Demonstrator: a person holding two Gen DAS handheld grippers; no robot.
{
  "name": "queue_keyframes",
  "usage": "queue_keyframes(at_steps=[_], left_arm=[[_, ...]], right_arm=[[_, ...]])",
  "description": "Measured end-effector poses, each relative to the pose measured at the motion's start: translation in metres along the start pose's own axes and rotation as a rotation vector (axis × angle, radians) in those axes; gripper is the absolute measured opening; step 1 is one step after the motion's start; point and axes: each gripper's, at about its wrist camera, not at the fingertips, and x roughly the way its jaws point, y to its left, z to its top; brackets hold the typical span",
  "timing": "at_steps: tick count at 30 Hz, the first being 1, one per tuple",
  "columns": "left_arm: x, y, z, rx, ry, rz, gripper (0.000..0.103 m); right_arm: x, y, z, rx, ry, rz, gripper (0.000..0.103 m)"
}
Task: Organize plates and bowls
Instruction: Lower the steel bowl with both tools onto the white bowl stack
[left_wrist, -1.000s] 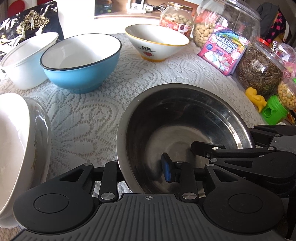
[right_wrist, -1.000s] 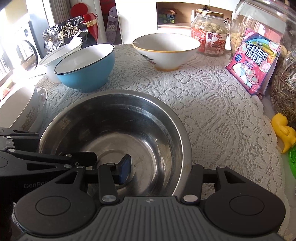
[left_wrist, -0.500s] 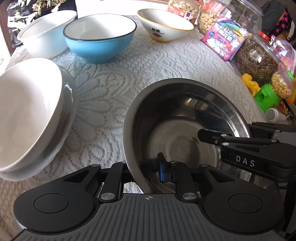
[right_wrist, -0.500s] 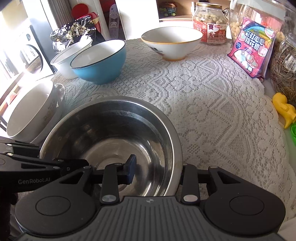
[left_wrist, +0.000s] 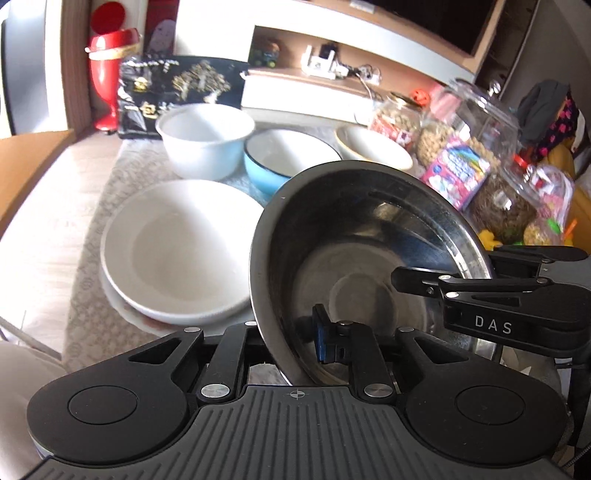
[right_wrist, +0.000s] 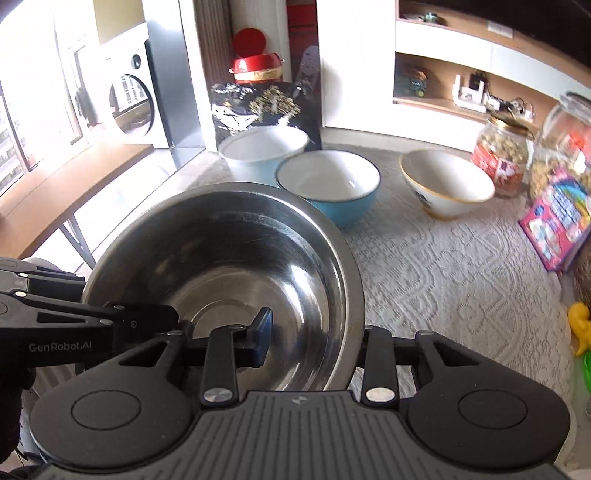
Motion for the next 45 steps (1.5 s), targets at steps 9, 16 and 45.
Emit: queue_keyframes(at_steps=[9, 16, 45], left_arm=[[-0.003, 0.069, 0.031, -0.108, -0.094, 0.135, 0.019], [0.032, 0.110, 0.038, -0.149, -0.039, 0.183, 0.018], [0.036, 0.139, 0.032, -0.273, -0.032, 0.045, 0.022]], right_arm=[[0.063, 0.050, 0.064, -0.062, -0.017, 0.095, 0.033], [0.125, 0.056, 0.070, -0.024, 0.099, 0.113, 0.031], [0.133, 0.042, 0.061, -0.004, 0.155, 0.158, 0.030]])
